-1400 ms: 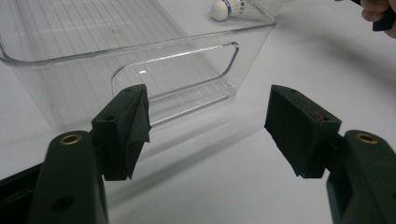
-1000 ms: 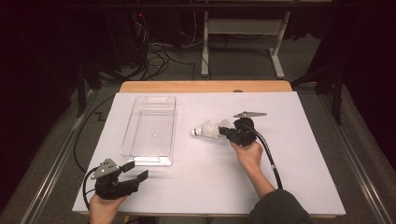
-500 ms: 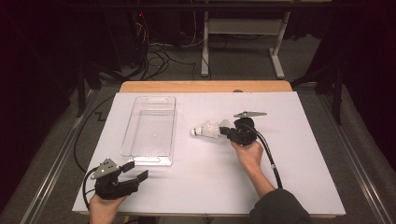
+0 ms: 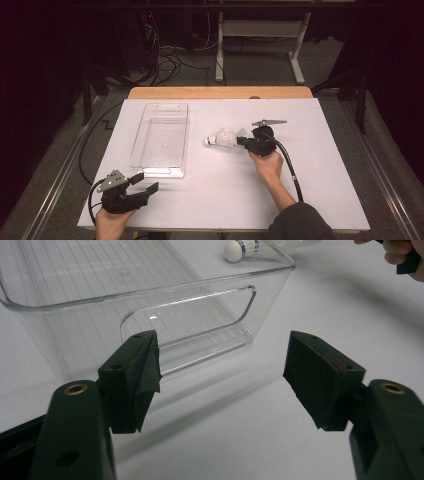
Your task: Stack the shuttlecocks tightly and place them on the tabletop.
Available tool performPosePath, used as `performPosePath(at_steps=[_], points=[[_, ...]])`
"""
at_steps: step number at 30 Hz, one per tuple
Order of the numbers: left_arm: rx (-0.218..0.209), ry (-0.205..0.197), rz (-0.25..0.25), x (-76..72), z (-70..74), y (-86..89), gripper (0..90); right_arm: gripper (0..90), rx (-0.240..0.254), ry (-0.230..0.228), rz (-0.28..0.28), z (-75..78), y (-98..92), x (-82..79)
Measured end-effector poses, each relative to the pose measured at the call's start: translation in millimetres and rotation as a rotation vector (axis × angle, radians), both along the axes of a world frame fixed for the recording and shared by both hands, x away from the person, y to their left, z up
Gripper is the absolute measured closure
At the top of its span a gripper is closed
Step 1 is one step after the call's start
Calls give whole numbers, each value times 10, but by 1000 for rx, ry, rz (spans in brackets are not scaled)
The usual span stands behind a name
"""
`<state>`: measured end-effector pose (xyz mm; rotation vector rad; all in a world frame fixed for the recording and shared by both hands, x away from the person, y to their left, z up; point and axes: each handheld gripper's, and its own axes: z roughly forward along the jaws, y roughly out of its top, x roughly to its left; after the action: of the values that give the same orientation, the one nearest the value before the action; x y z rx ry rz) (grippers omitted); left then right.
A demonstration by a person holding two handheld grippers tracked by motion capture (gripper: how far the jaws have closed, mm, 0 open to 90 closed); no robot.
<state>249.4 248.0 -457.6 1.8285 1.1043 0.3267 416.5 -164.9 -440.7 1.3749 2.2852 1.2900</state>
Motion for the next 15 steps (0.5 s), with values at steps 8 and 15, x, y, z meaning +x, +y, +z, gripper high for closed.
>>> performPosePath(at_steps=[8,15], points=[[0,0,-1,1,-1,0,315,900,41,-6,32,-3,43,-5],[0,0,0,0,-1,-2,314,900,51,-6,41,-17,48,1]])
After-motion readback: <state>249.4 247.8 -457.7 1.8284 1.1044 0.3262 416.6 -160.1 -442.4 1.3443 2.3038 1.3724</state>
